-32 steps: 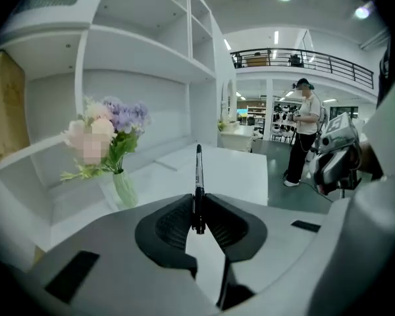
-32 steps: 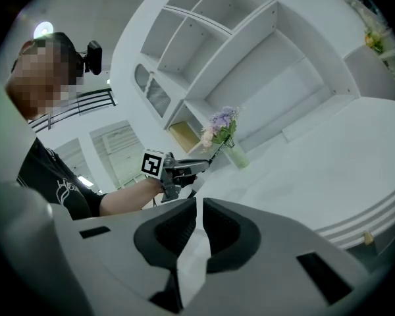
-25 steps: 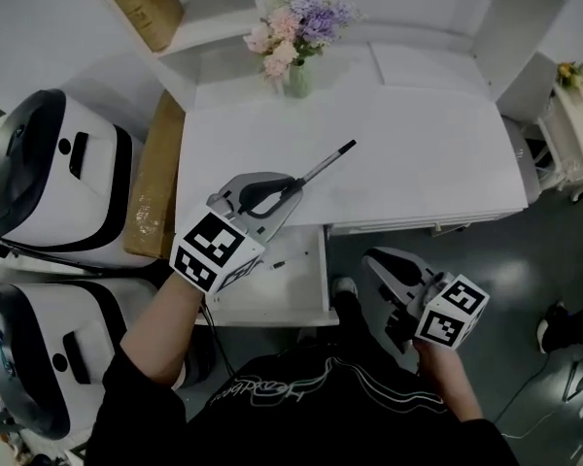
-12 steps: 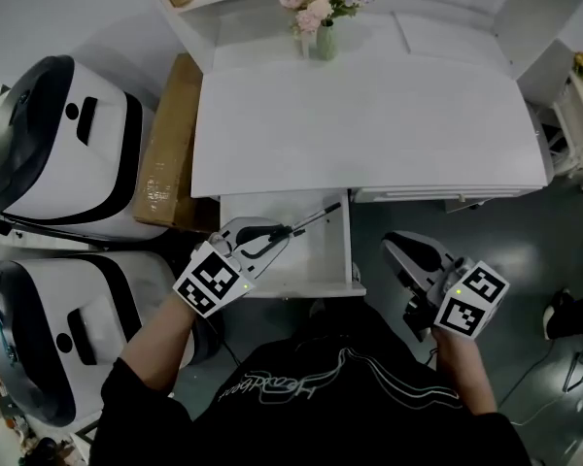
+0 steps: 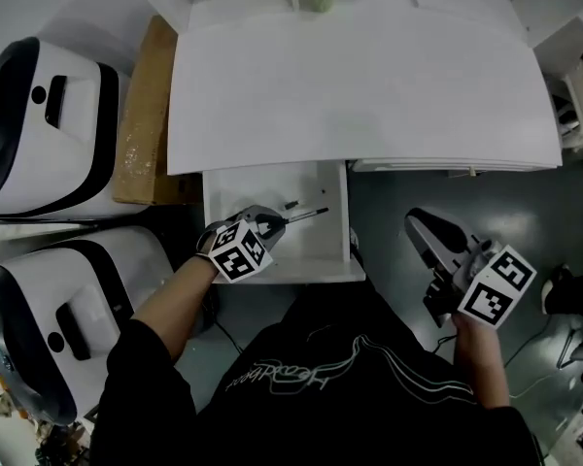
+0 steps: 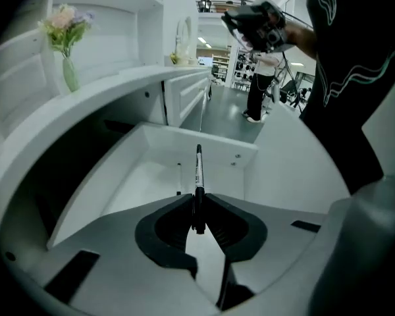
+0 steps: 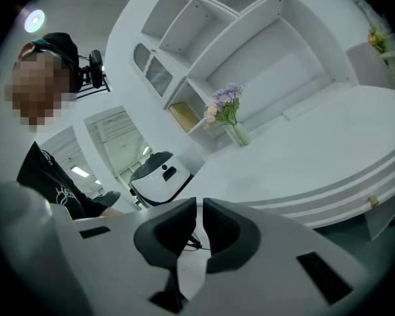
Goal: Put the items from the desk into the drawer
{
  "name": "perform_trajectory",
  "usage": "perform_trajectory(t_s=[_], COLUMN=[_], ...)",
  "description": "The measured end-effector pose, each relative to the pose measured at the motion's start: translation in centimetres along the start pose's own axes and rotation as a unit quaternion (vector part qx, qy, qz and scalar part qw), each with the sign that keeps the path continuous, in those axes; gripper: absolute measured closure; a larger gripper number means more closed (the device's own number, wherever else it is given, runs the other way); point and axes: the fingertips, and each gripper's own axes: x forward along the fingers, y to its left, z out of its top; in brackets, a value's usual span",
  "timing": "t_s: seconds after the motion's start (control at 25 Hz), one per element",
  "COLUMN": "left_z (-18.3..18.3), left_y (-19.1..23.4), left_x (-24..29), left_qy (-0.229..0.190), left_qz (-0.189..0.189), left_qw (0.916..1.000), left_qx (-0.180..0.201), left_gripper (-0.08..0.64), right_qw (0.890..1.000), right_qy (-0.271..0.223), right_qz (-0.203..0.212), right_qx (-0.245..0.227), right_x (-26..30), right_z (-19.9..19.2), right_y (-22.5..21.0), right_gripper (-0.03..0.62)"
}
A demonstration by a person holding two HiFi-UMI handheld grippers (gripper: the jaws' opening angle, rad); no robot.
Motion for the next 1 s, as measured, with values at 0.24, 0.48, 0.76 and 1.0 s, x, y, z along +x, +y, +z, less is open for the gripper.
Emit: perform_trajectory(t_s=[0.24,0.48,0.76,1.0], left_z=[-3.8,-5.7,-5.4,-1.8], left_y=[0.9,1.0,0.9,1.4], left_x=[5.8,8.1,7.4,1.8], left_qy=[0.068,0.088,0.088,0.04], left_qz=[-0.011,-0.022,-0.032,-0.007], left_qw=[0.9976,0.9957,0.9952,0.9975], left_qx=[-0.001,-0.019,-0.03,-0.058], left_gripper=[0.485,0.484,0.383,0.339], right_qw=[1.0,0.999,0.999,1.0], right_qy=[0.014,0.029,0.02,-0.001], right_qz=[-0.008,-0.021,-0.022,-0.014], right_qx=[0.013,0.028,0.026,0.004], right_x=[0.1,-0.3,-0.4,-1.4], right_z=[-1.0,-2.4,-2.1,-1.1], right_y=[-2.2,-3.8,-3.4,0.0], right_gripper=[0.532,0.532,0.532,0.532])
